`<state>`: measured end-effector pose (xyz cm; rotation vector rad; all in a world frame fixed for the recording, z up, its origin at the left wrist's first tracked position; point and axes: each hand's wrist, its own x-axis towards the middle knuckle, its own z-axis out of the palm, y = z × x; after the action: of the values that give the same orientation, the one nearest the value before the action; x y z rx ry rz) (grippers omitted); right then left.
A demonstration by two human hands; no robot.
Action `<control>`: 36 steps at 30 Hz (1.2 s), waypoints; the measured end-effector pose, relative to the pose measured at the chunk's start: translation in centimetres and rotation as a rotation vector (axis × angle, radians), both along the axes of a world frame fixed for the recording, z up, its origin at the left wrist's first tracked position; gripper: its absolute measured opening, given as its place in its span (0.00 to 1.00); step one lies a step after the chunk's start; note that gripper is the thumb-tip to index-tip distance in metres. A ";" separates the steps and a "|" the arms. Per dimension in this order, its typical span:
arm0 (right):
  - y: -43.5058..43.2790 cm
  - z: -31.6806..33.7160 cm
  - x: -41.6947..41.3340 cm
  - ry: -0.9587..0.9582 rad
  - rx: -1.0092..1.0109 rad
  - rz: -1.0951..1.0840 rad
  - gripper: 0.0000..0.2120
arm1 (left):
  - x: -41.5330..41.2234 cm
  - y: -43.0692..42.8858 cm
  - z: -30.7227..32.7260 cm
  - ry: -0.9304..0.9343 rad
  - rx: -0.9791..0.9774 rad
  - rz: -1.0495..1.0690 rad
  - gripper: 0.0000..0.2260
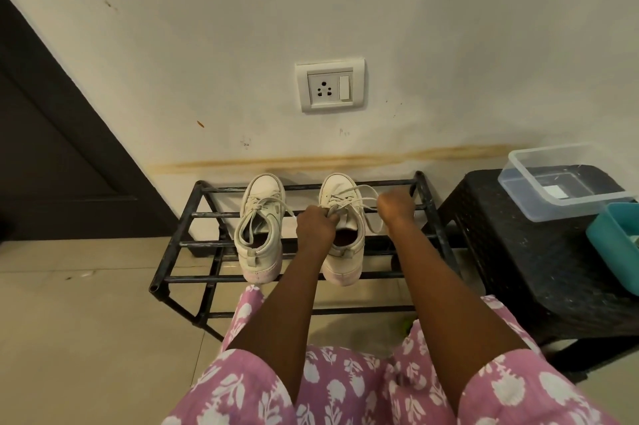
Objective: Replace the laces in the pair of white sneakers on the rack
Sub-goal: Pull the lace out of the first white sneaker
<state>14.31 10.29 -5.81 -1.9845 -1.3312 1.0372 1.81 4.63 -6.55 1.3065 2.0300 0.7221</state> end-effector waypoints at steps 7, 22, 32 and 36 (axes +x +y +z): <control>-1.0 0.8 -2.7 -0.476 0.276 0.485 0.11 | 0.0 0.2 -0.2 0.012 -0.013 0.007 0.15; -0.7 1.8 -0.4 -0.441 0.314 0.064 0.13 | 0.0 0.0 -0.2 0.017 0.008 0.013 0.14; 0.0 1.7 1.0 -0.360 0.183 0.009 0.13 | 0.2 0.0 -0.1 0.006 0.014 0.018 0.14; -0.9 1.4 -1.3 -0.332 0.277 0.442 0.12 | 0.2 0.0 -0.1 0.029 0.004 0.015 0.14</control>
<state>13.03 9.44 -4.43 -1.7417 -2.0390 0.6645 1.97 4.64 -6.68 1.3131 2.0644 0.7179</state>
